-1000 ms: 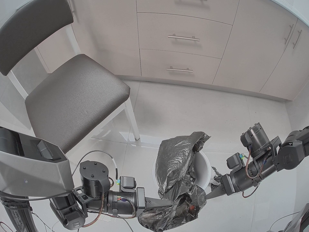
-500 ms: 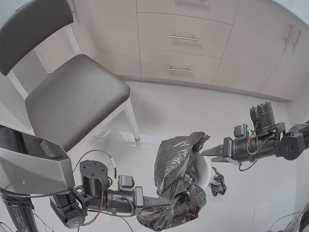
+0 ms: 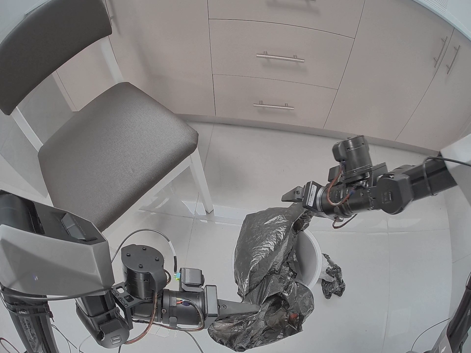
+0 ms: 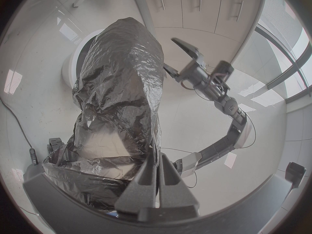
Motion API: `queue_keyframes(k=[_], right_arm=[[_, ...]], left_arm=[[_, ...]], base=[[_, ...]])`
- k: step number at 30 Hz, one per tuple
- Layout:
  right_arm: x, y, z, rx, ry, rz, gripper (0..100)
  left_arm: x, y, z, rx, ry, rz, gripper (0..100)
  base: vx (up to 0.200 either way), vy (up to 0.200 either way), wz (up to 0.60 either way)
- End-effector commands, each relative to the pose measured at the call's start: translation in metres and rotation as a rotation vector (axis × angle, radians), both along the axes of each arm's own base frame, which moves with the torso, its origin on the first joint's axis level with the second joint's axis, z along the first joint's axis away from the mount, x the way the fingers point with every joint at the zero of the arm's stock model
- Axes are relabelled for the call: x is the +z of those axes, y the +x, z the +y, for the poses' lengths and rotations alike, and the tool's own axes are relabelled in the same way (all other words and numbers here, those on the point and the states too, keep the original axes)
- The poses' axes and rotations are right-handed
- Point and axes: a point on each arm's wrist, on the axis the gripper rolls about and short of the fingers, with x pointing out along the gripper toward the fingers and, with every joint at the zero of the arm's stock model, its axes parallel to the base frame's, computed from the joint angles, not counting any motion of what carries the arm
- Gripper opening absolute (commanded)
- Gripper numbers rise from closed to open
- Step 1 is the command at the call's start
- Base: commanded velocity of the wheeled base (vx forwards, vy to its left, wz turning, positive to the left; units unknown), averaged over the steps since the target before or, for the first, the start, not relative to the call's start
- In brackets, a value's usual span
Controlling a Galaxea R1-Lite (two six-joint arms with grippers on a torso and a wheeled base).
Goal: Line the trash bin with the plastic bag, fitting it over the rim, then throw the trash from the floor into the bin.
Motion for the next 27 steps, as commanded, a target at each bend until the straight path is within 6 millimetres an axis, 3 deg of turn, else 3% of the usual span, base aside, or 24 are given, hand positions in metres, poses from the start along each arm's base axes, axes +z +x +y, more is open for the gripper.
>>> queue_keyframes(k=[1, 13, 14, 23, 27], right_arm=[[-0.045, 0.026, 0.029, -0.006, -0.046, 0.065, 100], [-0.053, 0.042, 0.025, -0.047, -0.033, 0.069, 100], [-0.053, 0.042, 0.024, -0.051, -0.032, 0.071, 0], [-0.041, 0.03, 0.025, -0.047, -0.019, 0.069, 0], [-0.047, 0.02, 0.03, -0.025, -0.032, 0.097, 0]], left_arm=[[-0.001, -0.001, 0.001, 0.001, 0.005, 0.005, 0], [-0.007, -0.004, 0.002, -0.024, 0.032, -0.054, 0], [-0.007, -0.004, 0.002, -0.024, 0.033, -0.054, 0], [-0.008, -0.004, 0.002, -0.024, 0.034, -0.055, 0], [-0.008, -0.004, 0.002, -0.024, 0.034, -0.055, 0]], base=[[0.0, 0.0, 0.0], [0.0, 0.0, 0.0], [0.0, 0.0, 0.0], [0.0, 0.0, 0.0], [0.0, 0.0, 0.0]])
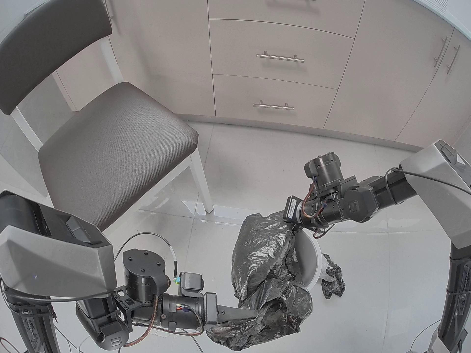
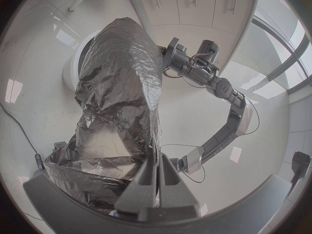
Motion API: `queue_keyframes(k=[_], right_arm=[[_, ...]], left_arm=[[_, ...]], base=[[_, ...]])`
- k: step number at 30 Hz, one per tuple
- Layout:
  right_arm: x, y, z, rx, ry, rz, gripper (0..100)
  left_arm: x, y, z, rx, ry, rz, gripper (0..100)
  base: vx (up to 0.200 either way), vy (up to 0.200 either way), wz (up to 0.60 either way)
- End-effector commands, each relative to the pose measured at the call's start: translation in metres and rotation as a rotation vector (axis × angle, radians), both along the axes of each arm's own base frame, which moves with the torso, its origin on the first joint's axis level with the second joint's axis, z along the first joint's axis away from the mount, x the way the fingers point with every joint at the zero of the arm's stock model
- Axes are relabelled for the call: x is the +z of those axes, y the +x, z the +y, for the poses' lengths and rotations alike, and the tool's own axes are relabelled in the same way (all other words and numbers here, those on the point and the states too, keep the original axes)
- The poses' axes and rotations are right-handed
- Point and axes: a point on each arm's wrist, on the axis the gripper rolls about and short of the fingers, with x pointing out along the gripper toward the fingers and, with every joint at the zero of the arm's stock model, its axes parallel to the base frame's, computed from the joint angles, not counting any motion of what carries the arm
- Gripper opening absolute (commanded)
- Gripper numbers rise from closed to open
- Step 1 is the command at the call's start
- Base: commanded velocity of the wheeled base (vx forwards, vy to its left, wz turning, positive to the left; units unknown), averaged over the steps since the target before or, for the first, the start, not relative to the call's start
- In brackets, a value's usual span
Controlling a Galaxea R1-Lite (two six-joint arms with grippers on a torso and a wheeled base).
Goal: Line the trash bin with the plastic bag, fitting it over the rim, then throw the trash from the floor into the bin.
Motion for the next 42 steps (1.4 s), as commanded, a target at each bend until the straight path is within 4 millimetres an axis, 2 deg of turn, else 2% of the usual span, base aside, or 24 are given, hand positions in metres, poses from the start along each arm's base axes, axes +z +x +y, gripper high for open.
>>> queue_keyframes(k=[1, 2, 7, 16, 17, 25, 26, 34, 38, 42], right_arm=[[-0.003, -0.012, 0.005, 0.023, -0.01, 0.023, 0], [-0.003, -0.012, 0.005, 0.023, -0.01, 0.023, 0], [-0.039, -0.023, 0.011, 0.047, -0.062, 0.121, 0], [-0.072, -0.024, 0.011, 0.054, -0.105, 0.193, 0], [-0.083, -0.024, 0.011, 0.058, -0.12, 0.211, 0], [-0.092, -0.023, 0.011, 0.07, -0.176, 0.204, 0], [-0.097, -0.022, 0.011, 0.066, -0.203, 0.201, 100], [-0.098, -0.023, 0.01, 0.06, -0.23, 0.189, 100], [-0.09, -0.022, 0.008, 0.046, -0.221, 0.176, 100], [-0.055, -0.026, 0.004, 0.007, -0.163, 0.128, 100]], left_arm=[[0.0, 0.0, 0.0, 0.001, 0.001, 0.002, 0], [0.0, 0.0, 0.0, 0.001, 0.001, 0.002, 0], [0.0, 0.0, 0.0, 0.001, 0.001, 0.002, 0], [0.0, 0.0, 0.0, 0.002, 0.001, 0.001, 0], [0.0, 0.0, 0.0, 0.002, 0.001, 0.001, 0], [0.0, 0.0, 0.0, 0.001, 0.001, 0.002, 0], [0.0, 0.0, 0.0, 0.002, 0.001, 0.001, 0], [0.0, 0.0, 0.0, 0.002, 0.001, 0.001, 0], [0.0, 0.0, 0.0, 0.001, 0.001, 0.002, 0], [0.0, 0.0, 0.0, 0.002, 0.001, 0.001, 0]], base=[[0.0, 0.0, 0.0], [0.0, 0.0, 0.0], [0.0, 0.0, 0.0], [0.0, 0.0, 0.0], [0.0, 0.0, 0.0], [0.0, 0.0, 0.0], [0.0, 0.0, 0.0], [0.0, 0.0, 0.0], [0.0, 0.0, 0.0], [0.0, 0.0, 0.0]])
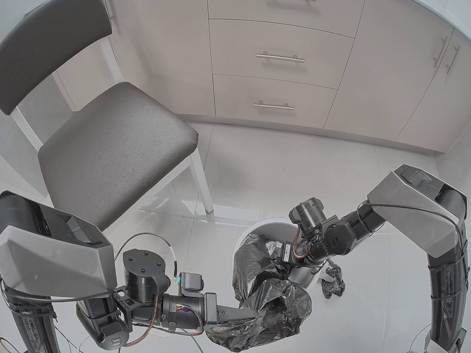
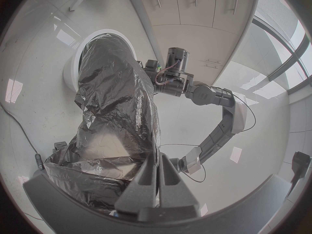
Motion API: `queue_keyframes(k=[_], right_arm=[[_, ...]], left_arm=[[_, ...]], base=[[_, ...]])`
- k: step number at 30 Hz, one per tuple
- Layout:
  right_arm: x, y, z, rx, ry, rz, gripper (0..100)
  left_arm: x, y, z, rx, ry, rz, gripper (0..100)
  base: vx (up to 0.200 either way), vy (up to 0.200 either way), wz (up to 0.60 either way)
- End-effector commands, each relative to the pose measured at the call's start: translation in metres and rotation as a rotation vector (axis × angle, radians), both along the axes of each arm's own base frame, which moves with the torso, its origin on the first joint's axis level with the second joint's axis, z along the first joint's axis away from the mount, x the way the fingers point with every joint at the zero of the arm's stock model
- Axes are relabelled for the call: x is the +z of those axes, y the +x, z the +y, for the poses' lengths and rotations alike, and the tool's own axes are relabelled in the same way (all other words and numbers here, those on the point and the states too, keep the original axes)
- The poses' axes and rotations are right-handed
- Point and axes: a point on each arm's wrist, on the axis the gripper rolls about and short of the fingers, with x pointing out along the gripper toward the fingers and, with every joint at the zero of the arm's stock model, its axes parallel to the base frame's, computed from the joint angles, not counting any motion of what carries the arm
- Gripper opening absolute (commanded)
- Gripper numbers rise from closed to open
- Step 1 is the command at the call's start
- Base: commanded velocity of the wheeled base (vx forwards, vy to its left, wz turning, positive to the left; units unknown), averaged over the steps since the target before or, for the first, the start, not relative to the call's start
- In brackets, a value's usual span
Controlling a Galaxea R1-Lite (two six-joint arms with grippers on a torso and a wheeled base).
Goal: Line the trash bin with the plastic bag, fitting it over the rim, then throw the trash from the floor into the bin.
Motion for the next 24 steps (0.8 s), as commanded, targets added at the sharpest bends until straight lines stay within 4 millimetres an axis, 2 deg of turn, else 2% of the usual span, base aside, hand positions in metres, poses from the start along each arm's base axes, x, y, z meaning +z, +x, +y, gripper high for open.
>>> queue_keyframes(k=[1, 3, 6, 7, 11, 12, 13, 14, 15, 16, 18, 22, 24], right_arm=[[0.037, -0.004, -0.003, -0.024, 0.051, -0.058, 100], [0.061, -0.014, -0.009, -0.031, 0.08, -0.087, 100], [0.083, -0.028, -0.016, -0.041, 0.111, -0.108, 100], [0.094, -0.039, -0.022, -0.045, 0.124, -0.113, 100], [0.112, -0.073, -0.041, -0.045, 0.122, -0.117, 100], [0.112, -0.074, -0.041, -0.045, 0.122, -0.117, 100], [0.118, -0.091, -0.048, -0.039, 0.121, -0.113, 100], [0.117, -0.101, -0.052, -0.029, 0.107, -0.104, 100], [0.116, -0.102, -0.053, -0.03, 0.101, -0.1, 100], [0.11, -0.123, -0.052, 0.019, 0.075, -0.079, 100], [0.106, -0.145, -0.052, 0.094, 0.042, -0.063, 100], [0.102, -0.163, -0.047, 0.207, -0.007, -0.058, 100], [0.099, -0.174, -0.032, 0.272, -0.051, -0.073, 100]], left_arm=[[0.0, 0.0, 0.0, 0.0, 0.0, -0.001, 0], [0.0, 0.0, 0.0, 0.0, 0.0, 0.0, 0], [0.0, 0.0, 0.0, 0.0, 0.0, 0.0, 0], [0.0, 0.0, 0.0, 0.0, 0.0, -0.001, 0], [0.0, 0.0, 0.0, 0.0, 0.0, 0.0, 0], [0.0, 0.0, 0.0, 0.0, 0.0, 0.0, 0], [0.0, 0.0, 0.0, 0.0, 0.001, 0.001, 0], [0.0, 0.0, 0.0, 0.0, 0.001, 0.001, 0], [0.0, 0.0, 0.0, 0.0, 0.001, 0.0, 0], [0.0, 0.0, 0.0, 0.0, 0.001, 0.001, 0], [0.0, 0.0, 0.0, 0.0, 0.001, 0.001, 0], [0.0, 0.0, 0.0, 0.0, 0.0, 0.0, 0], [0.0, 0.0, 0.0, 0.0, 0.0, 0.0, 0]], base=[[0.0, 0.0, 0.0], [0.0, 0.0, 0.0], [0.0, 0.0, 0.0], [0.0, 0.0, 0.0], [0.0, 0.0, 0.0], [0.0, 0.0, 0.0], [0.0, 0.0, 0.0], [0.0, 0.0, 0.0], [0.0, 0.0, 0.0], [0.0, 0.0, 0.0], [0.0, 0.0, 0.0], [0.0, 0.0, 0.0], [0.0, 0.0, 0.0]])
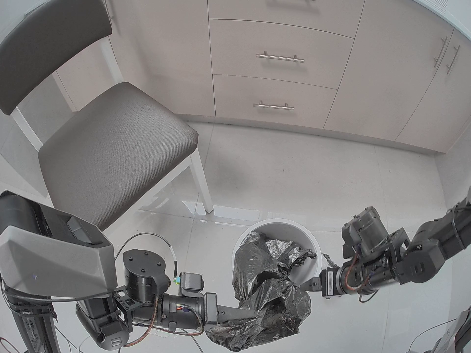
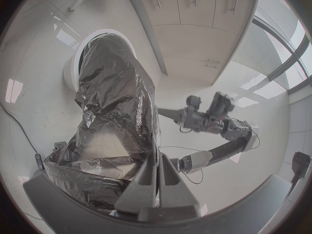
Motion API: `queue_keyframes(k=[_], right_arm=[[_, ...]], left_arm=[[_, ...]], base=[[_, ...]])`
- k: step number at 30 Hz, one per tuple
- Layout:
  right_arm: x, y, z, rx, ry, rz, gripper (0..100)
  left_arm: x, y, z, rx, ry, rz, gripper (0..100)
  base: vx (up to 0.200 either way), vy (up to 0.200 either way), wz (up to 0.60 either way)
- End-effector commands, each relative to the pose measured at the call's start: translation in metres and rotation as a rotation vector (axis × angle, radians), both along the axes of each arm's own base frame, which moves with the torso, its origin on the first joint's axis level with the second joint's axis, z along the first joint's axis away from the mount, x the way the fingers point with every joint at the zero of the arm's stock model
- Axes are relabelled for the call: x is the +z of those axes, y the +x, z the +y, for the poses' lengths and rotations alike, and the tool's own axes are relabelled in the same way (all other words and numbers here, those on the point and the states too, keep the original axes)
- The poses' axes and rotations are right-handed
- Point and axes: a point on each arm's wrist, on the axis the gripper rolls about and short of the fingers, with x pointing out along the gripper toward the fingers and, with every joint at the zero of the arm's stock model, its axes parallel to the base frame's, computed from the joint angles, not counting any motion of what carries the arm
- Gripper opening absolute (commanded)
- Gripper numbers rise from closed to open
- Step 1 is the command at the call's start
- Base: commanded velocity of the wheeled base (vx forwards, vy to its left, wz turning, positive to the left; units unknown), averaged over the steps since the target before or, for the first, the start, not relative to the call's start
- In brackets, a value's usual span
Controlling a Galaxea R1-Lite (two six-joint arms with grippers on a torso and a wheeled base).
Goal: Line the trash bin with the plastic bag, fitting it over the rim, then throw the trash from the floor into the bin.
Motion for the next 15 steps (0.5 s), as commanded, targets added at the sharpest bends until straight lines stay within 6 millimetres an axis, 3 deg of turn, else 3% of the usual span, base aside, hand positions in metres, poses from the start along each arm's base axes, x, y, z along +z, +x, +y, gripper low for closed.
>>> queue_keyframes(k=[1, 4, 8, 15], right_arm=[[0.009, -0.038, 0.017, 0.157, -0.054, -0.062, 100], [-0.008, -0.049, 0.037, 0.216, -0.153, -0.065, 100], [-0.033, -0.047, 0.054, 0.22, -0.275, -0.065, 100], [-0.056, -0.038, 0.065, 0.211, -0.347, -0.047, 100]], left_arm=[[0.0, 0.0, 0.0, 0.0, -0.001, -0.001, 0], [0.0, 0.0, 0.0, 0.0, -0.001, 0.001, 0], [0.0, 0.0, 0.0, 0.0, -0.001, 0.001, 0], [0.0, 0.0, 0.0, 0.0, -0.001, -0.001, 0]], base=[[0.0, 0.0, 0.0], [0.0, 0.0, 0.0], [0.0, 0.0, 0.0], [0.0, 0.0, 0.0]])
